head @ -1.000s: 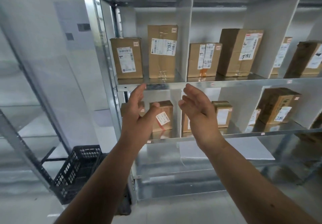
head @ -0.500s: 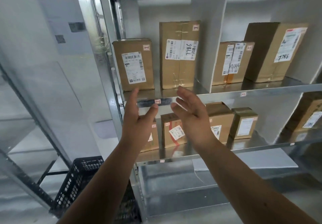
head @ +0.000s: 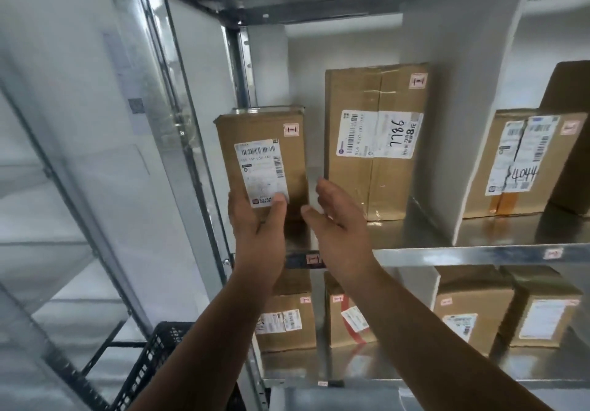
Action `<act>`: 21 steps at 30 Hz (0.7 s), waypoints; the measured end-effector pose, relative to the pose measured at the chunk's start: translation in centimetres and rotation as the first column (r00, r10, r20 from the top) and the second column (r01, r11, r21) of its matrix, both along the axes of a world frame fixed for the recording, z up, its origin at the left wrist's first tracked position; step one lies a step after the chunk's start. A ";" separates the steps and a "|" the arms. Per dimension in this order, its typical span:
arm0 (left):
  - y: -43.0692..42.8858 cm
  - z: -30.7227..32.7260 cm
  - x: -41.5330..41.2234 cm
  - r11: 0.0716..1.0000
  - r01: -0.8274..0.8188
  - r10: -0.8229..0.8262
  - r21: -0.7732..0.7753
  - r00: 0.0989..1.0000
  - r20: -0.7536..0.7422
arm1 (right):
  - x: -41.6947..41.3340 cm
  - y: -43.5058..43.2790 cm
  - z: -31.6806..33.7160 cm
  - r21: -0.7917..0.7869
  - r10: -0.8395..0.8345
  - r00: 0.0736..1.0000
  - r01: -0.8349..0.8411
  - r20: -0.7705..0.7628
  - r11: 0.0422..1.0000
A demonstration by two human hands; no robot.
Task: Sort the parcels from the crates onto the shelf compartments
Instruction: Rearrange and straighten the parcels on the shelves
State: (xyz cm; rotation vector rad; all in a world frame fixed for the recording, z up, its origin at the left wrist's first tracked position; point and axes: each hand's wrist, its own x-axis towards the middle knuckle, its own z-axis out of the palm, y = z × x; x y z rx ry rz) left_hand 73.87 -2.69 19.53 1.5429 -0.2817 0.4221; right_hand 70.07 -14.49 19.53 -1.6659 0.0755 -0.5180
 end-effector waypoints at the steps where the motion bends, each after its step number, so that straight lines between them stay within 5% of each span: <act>1: -0.3 -0.1 0.9 0.999 -0.032 0.031 -0.012 0.999 -0.027 | 0.6 -0.1 0.2 -0.012 0.013 1.000 -0.013 -0.020 1.000; 9: -0.7 0.7 4.4 0.984 -0.146 0.112 -0.101 0.952 -0.284 | 4.4 -0.2 1.6 0.012 0.072 0.991 -0.071 -0.113 0.997; 21: -1.3 0.5 10.2 0.966 -0.258 0.247 0.001 0.923 -0.297 | 9.5 1.2 1.8 -0.147 0.030 0.982 -0.057 -0.185 0.987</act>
